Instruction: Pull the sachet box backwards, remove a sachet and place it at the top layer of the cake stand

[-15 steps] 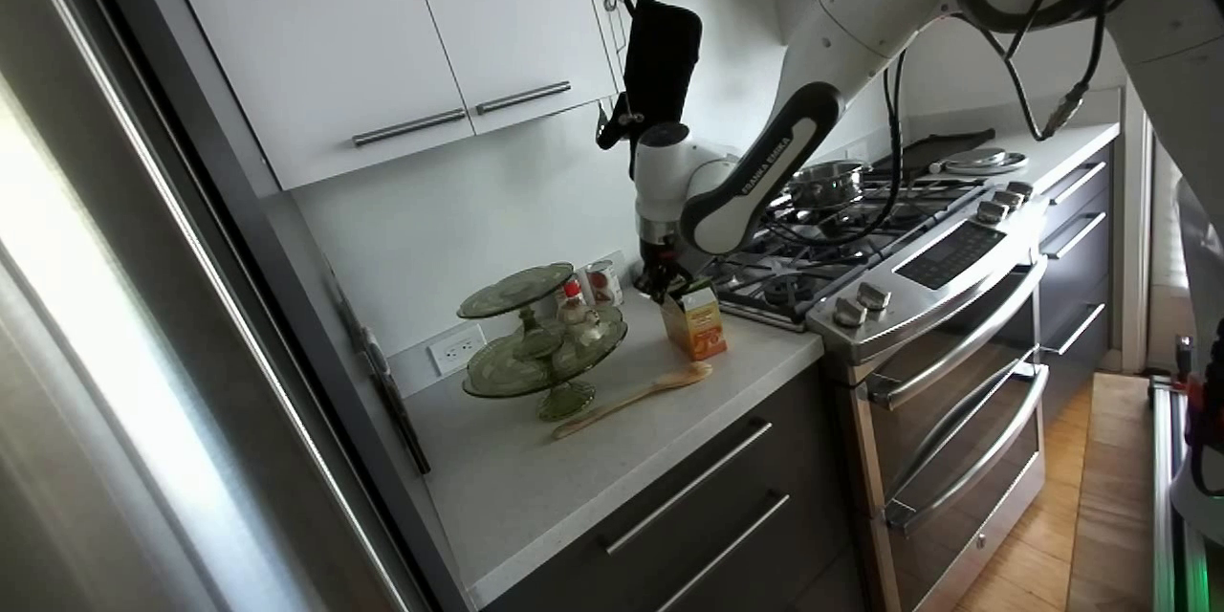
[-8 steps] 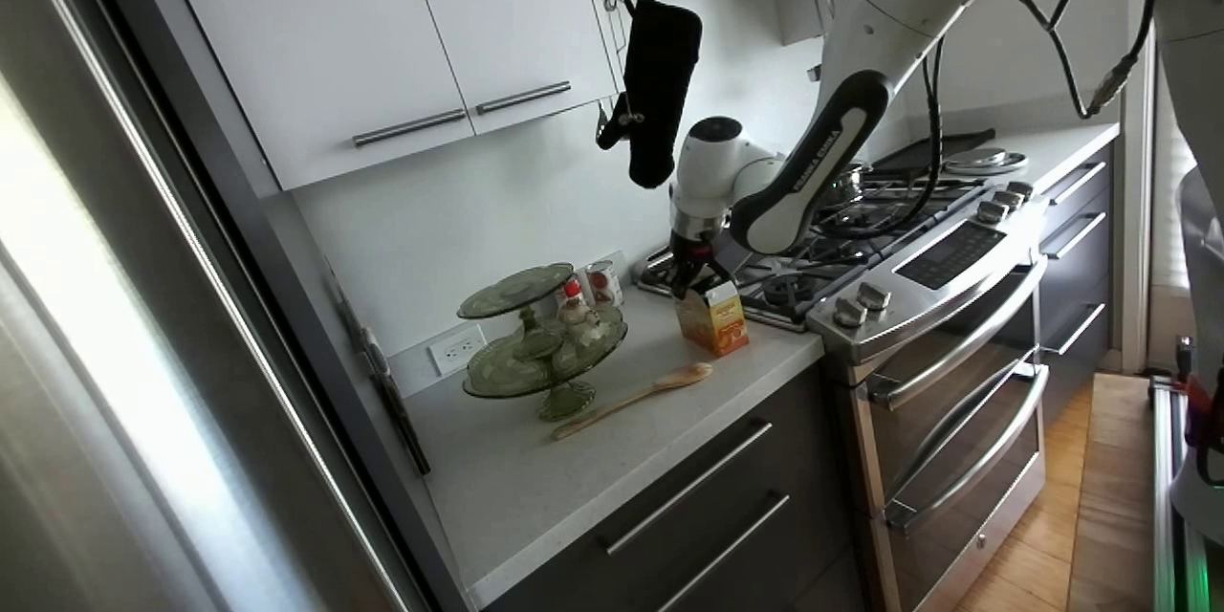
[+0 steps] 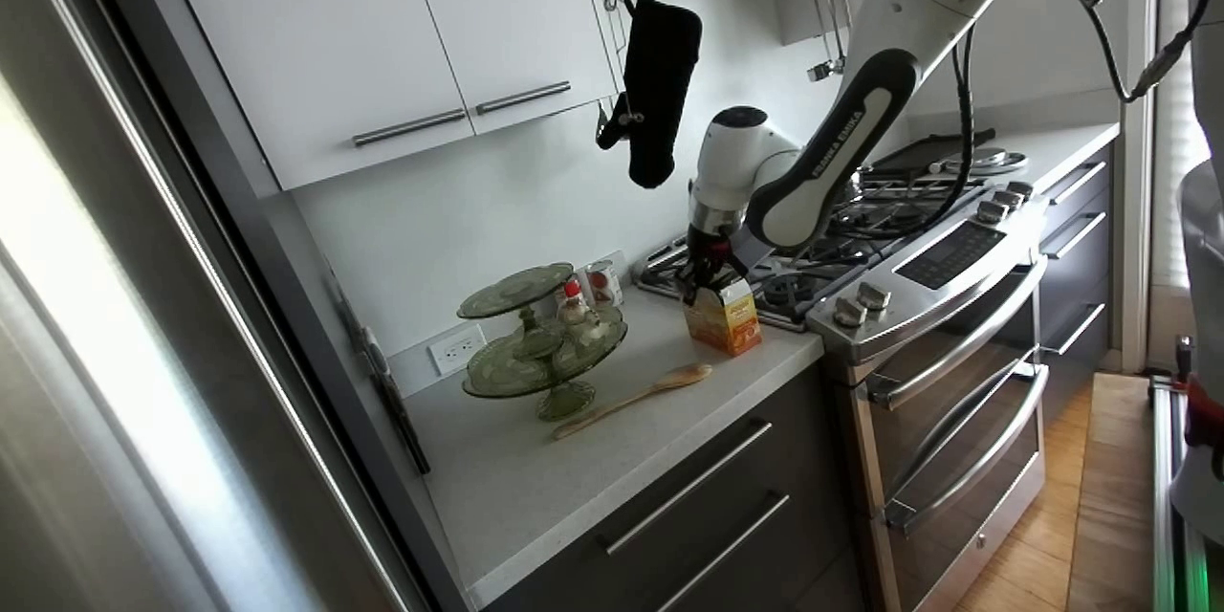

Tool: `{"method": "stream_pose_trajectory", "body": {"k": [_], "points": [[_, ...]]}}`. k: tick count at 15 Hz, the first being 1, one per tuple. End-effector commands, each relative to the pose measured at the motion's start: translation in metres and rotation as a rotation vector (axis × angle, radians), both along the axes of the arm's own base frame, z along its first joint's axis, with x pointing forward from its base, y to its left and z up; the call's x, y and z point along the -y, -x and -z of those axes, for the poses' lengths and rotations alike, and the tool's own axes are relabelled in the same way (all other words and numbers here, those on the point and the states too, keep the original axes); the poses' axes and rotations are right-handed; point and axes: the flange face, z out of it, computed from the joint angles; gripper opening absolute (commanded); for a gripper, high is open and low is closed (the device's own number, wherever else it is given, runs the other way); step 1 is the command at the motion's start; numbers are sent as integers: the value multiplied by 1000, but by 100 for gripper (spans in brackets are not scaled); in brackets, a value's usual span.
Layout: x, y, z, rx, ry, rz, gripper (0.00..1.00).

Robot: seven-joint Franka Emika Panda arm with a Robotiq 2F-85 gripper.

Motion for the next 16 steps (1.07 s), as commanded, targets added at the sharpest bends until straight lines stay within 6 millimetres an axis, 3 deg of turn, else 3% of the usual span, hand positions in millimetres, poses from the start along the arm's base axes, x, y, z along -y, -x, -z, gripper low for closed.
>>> {"method": "stream_pose_trajectory", "body": {"k": [1, 5, 10, 16], "points": [[-1, 11, -27, 2, -83, 52, 71], [4, 12, -63, -10, -129, 133, 99], [-1, 29, -80, -194, -312, 267, 100], [4, 57, -73, -246, -292, 600, 100]]}}
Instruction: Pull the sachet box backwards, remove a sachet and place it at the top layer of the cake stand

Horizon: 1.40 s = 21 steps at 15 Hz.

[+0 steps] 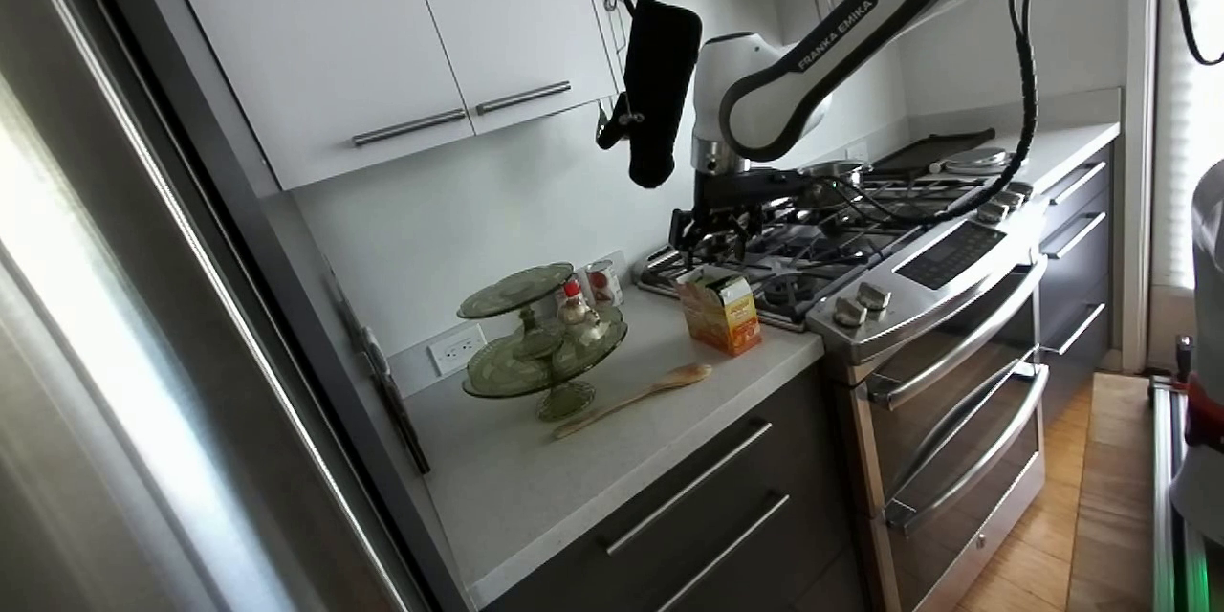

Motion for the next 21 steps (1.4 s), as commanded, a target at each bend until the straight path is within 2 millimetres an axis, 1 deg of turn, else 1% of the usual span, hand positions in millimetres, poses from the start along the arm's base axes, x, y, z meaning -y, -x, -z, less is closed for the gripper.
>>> {"method": "stream_pose_trajectory", "body": {"k": [1, 4, 8, 14, 16, 21], "points": [[1, 4, 2, -21, 4, 48, 100], [-2, 11, 5, -42, 10, 108, 100], [1, 10, 4, -56, -8, 116, 100], [29, 5, 23, -133, 3, 206, 100], [36, 3, 26, -145, 3, 245, 100], [42, -3, 35, -167, -30, 336, 100]]}}
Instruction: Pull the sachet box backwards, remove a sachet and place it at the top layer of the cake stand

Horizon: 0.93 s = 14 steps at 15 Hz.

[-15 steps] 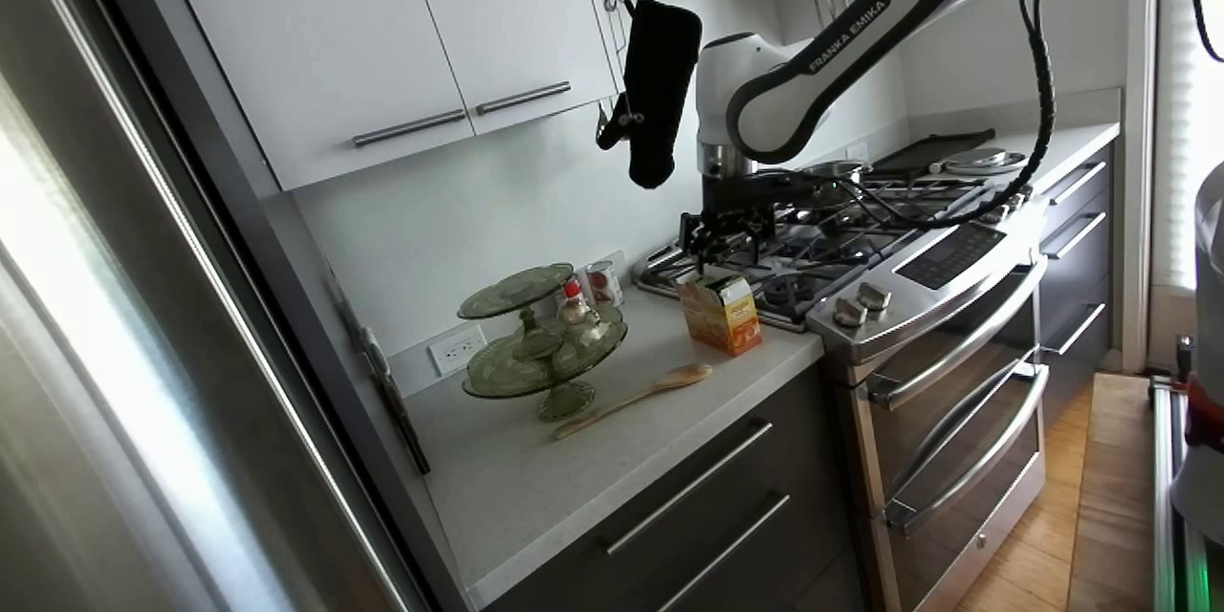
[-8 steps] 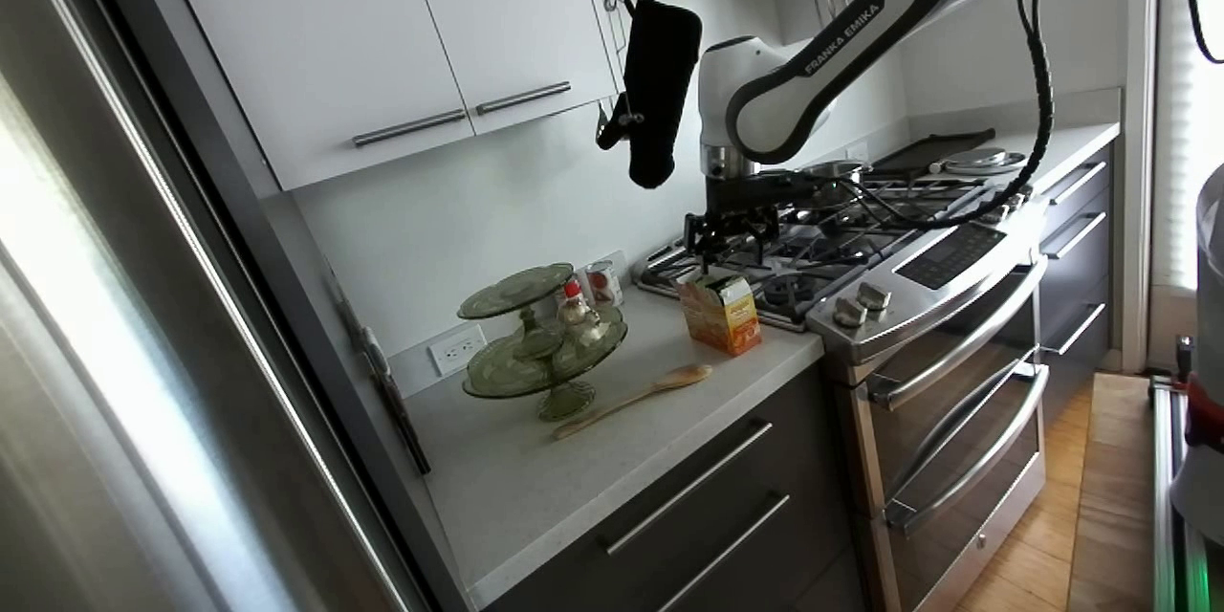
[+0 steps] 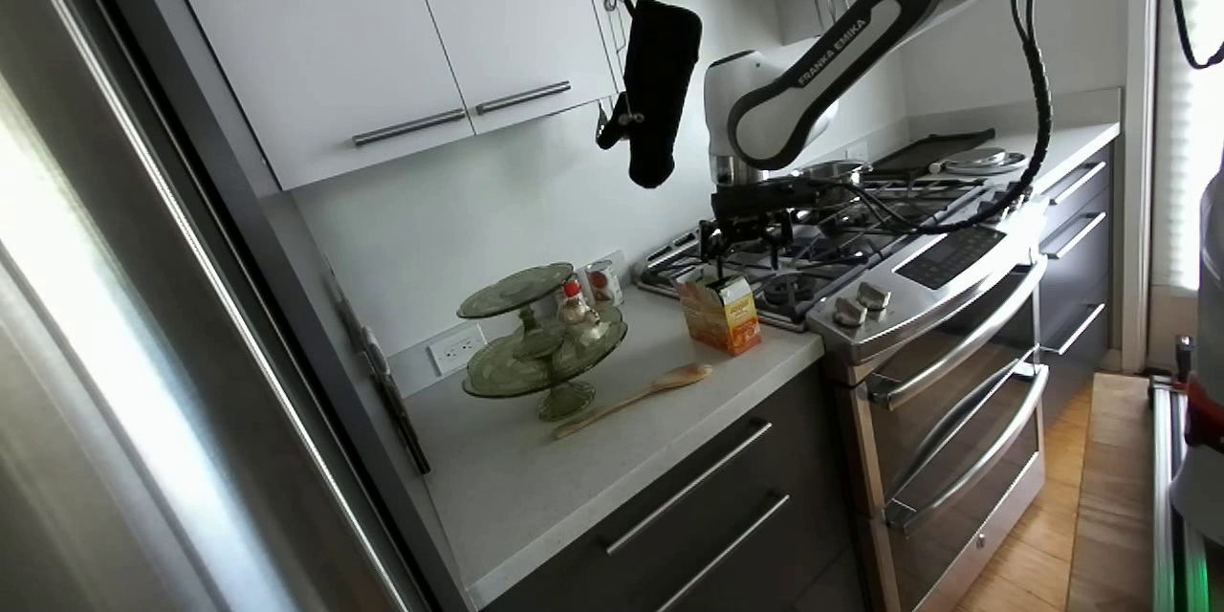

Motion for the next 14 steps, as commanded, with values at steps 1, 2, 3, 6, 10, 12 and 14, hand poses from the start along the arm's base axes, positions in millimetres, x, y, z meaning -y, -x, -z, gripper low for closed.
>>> {"method": "stream_pose_trajectory", "body": {"k": [1, 2, 3, 6, 10, 12, 14], "points": [[3, -7, 6, -36, -21, 70, 99], [3, -10, 7, -31, -21, 88, 93], [4, -12, 8, -19, -25, 106, 94], [4, -18, 12, -25, -43, 159, 89], [5, -25, 16, -28, -80, 213, 74], [5, -27, 16, -24, -90, 233, 60], [5, -30, 14, -17, -97, 249, 57]]}}
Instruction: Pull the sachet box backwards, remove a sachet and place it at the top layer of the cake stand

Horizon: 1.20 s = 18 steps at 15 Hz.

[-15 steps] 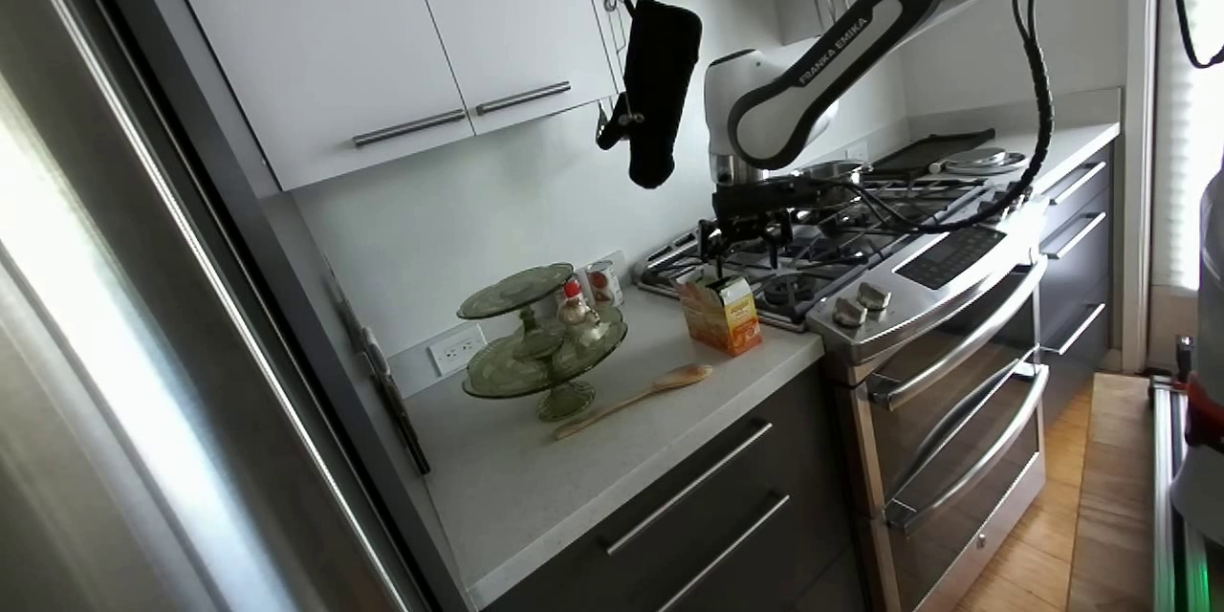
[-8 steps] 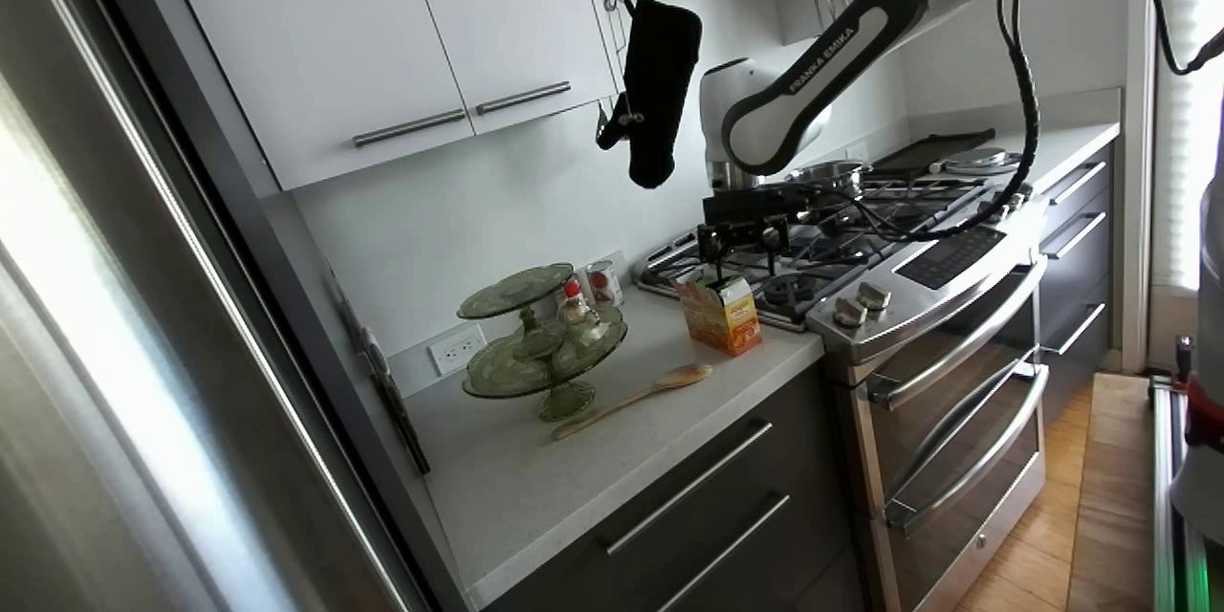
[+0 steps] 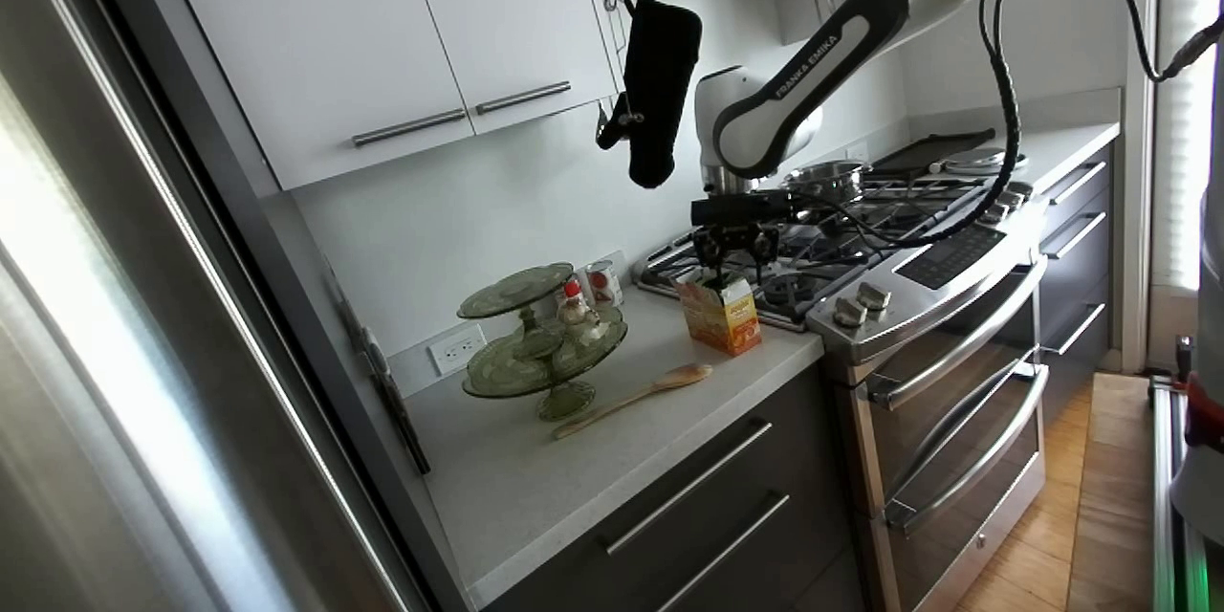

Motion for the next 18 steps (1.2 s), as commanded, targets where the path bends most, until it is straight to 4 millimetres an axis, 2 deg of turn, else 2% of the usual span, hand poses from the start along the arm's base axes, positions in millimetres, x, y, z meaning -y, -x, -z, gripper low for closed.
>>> {"method": "stream_pose_trajectory", "body": {"k": [1, 2, 3, 4, 8, 9, 10, 18], "points": [[-1, -7, -2, 9, -26, 49, 43], [-1, -7, -3, 12, -26, 53, 41], [-2, -9, -5, 14, -25, 56, 44], [-2, -10, -6, 19, -26, 61, 32], [-1, -15, -8, 25, -25, 68, 15], [-1, -17, -10, 29, -24, 67, 4], [-1, -17, -12, 33, -19, 68, 0], [8, -10, -54, 60, 57, 55, 0]]}}
